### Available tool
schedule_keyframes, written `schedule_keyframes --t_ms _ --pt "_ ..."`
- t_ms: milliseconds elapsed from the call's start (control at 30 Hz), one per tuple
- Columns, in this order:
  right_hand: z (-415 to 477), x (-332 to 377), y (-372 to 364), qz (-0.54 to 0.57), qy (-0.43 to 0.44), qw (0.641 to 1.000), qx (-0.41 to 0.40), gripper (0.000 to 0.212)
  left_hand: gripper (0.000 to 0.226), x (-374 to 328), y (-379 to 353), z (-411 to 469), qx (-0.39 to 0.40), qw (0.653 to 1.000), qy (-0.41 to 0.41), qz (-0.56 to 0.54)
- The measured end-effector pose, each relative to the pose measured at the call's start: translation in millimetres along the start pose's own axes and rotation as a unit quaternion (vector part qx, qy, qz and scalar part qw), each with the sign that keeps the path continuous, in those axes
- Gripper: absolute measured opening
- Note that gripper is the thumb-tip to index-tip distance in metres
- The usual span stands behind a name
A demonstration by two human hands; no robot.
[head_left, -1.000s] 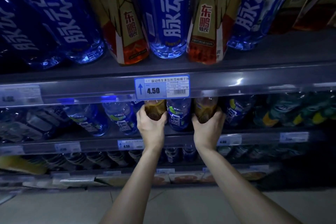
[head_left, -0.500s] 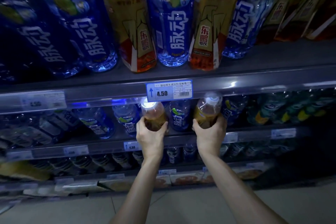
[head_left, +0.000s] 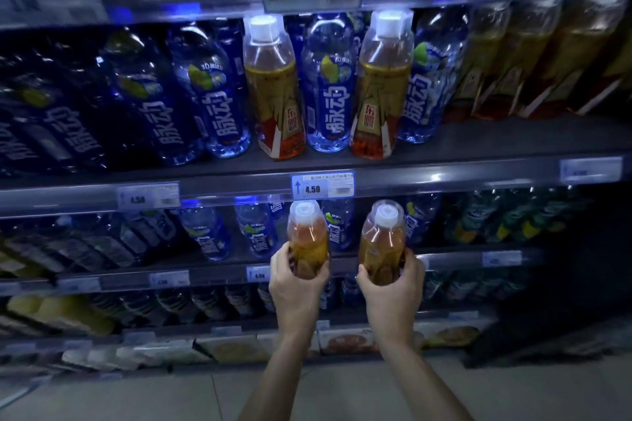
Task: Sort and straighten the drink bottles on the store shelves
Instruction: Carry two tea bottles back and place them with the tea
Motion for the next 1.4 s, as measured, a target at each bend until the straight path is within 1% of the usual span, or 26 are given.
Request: schedule_keyframes --t_ms 100,233,367,433,533,633,733,900,967,1067,1133,1233,1400 --pt "-4.9 8.3 21.9 0.005 0.021 1.0 -0.011 0.066 0.069 -10.2 8.1 -20.9 0.0 1.0 0.004 -0.003" --pt "4.6 24.2 47.0 0.024 0.037 0.999 0.001 0.07 0.068 -38.9 10.0 -38.4 -0.002 1.0 -0.011 -0.009" --pt "29.0 49.9 78.2 0.027 0.092 0.995 0.007 0.07 0.067 -85.2 -6.0 -46.0 0.008 0.999 -0.03 -0.018" --pt "46.4 61.2 94.8 0.03 0.114 0.993 0.012 0.07 0.068 -116.5 -16.3 -48.2 0.002 0.998 -0.063 -0.015" --pt "78.0 70.6 121.2 0.037 0.113 0.993 0.017 0.069 0.067 -165.3 -36.8 -47.8 -0.008 0.994 -0.104 -0.028" --pt "113.2 80.1 147.8 0.046 0.129 0.991 0.013 0.07 0.063 -206.8 -58.4 -46.2 -0.025 0.992 -0.12 -0.026" --pt "149.9 85.5 171.6 0.061 0.135 0.989 0.021 0.069 0.066 -247.8 -80.5 -45.2 -0.034 0.989 -0.14 -0.028" --pt "207.7 94.7 201.1 0.039 0.154 0.987 0.016 0.065 0.066 -300.1 -117.5 -40.0 -0.039 0.985 -0.166 -0.021" --pt "227.3 96.7 209.0 0.036 0.158 0.987 0.005 0.064 0.066 -315.5 -131.9 -37.0 -0.037 0.985 -0.168 -0.021" --pt "252.8 98.1 216.1 0.03 0.16 0.987 -0.009 0.069 0.064 -330.3 -155.4 -30.5 -0.025 0.987 -0.16 -0.023" --pt "267.0 99.7 217.3 0.031 0.159 0.987 -0.003 0.069 0.061 -335.8 -169.8 -26.1 -0.019 0.988 -0.155 -0.017" --pt "283.3 97.2 215.6 0.034 0.152 0.988 0.004 0.069 0.058 -342.8 -183.0 -21.9 -0.03 0.987 -0.155 -0.013" --pt "297.0 93.6 212.3 0.022 0.149 0.989 0.002 0.074 0.066 -349.8 -204.5 -14.1 -0.021 0.988 -0.153 -0.006"
Point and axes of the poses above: each hand's wrist, its own z-axis towards the middle knuckle, its own y-axis out of the back of the hand, x = y × z, the point moved 8 cm from there along z, towards the middle knuckle, and after that the axes turned 1 degree about z, right-handed, at the moved point
